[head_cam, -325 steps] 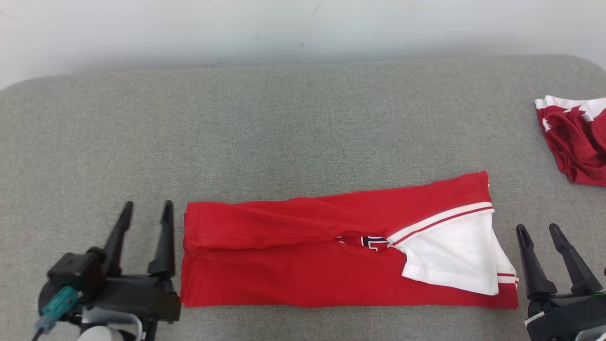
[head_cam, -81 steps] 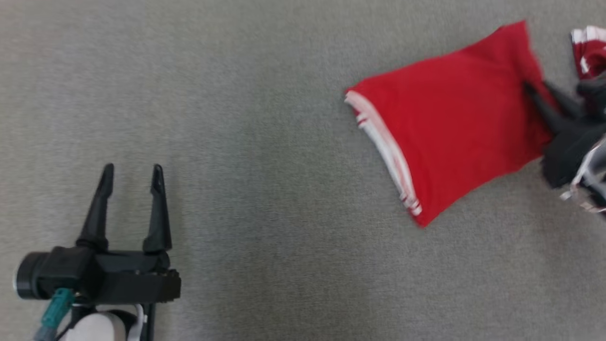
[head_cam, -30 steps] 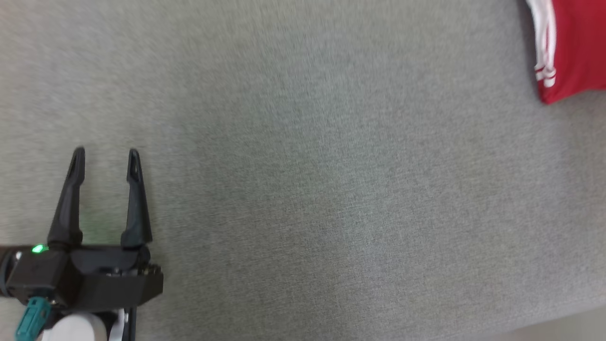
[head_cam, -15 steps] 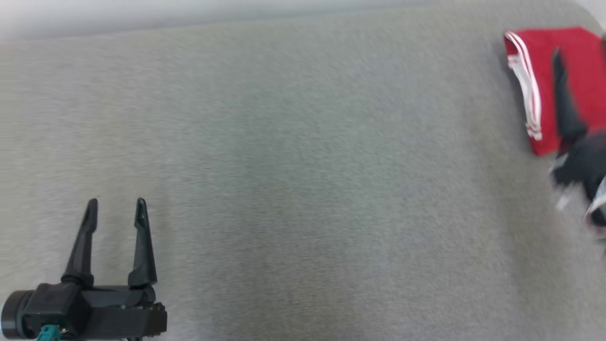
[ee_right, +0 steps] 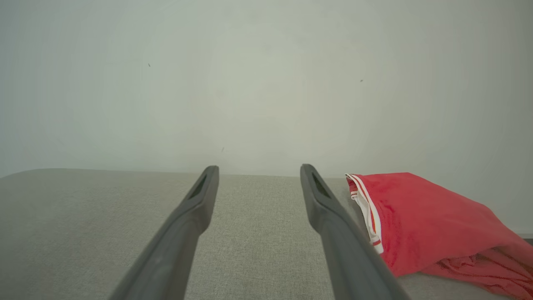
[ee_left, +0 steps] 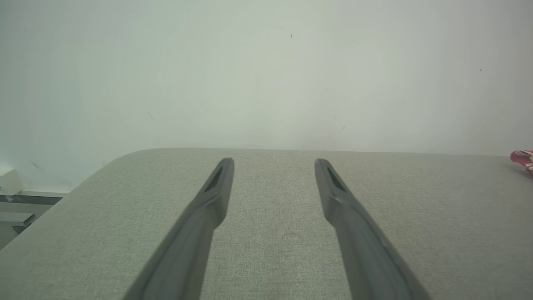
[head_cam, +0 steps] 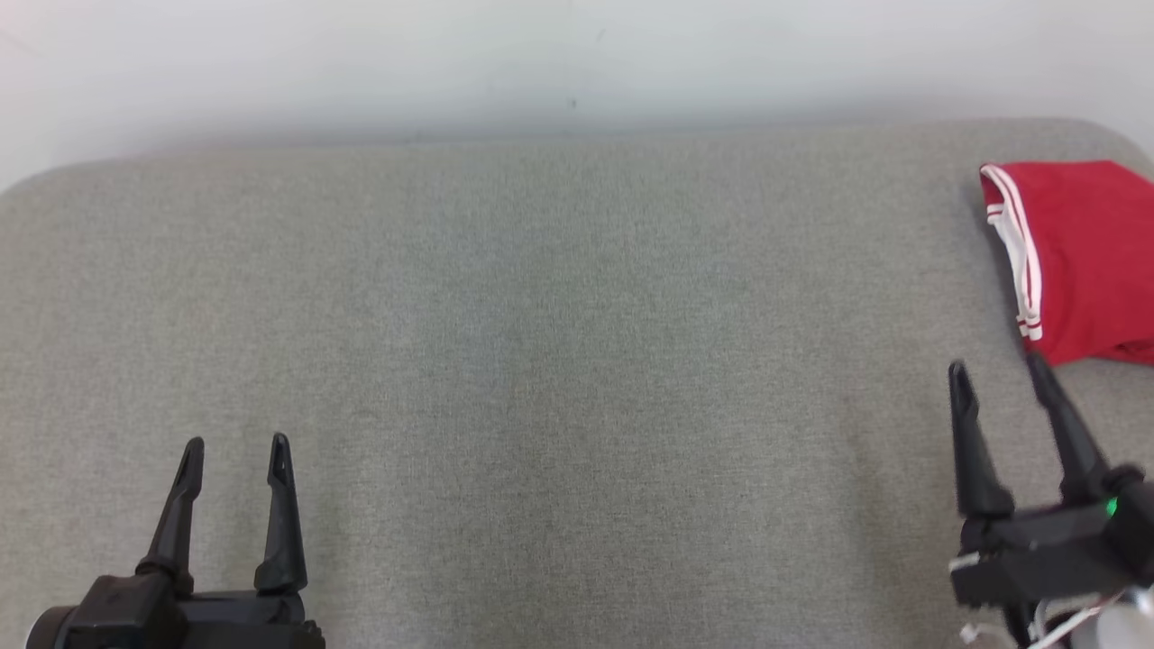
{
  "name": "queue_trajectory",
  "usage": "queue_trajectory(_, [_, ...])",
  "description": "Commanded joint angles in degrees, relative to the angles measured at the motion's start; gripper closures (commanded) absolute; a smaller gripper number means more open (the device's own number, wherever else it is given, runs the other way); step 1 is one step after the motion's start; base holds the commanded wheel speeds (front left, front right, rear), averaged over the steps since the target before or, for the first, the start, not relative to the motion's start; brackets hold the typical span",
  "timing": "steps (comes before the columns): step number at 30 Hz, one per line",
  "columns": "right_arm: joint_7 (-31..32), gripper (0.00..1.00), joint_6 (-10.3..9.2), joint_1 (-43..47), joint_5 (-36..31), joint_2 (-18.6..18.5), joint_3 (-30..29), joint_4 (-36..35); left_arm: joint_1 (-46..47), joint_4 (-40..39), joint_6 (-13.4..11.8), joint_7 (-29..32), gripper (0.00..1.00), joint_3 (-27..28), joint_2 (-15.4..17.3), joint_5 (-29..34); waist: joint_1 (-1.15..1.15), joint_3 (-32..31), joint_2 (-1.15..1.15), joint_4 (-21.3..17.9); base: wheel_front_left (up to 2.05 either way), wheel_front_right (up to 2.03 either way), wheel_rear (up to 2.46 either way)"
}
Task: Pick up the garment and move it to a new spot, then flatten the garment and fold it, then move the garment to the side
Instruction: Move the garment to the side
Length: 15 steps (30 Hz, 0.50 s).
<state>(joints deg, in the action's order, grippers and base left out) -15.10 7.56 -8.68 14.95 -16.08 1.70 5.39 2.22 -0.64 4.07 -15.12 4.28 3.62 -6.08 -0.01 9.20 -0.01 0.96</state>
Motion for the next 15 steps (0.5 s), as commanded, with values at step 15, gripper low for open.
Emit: queue_trajectory(15, [0.0, 0.0, -0.19, 9.2, -0.7, 4.9, 1.1, 0.3, -3.7, 4.6, 1.2, 0.0, 0.0, 1.2, -0.3, -0.6, 0.01, -6.1, 0.01, -1.3, 0.0, 0.0, 0.0])
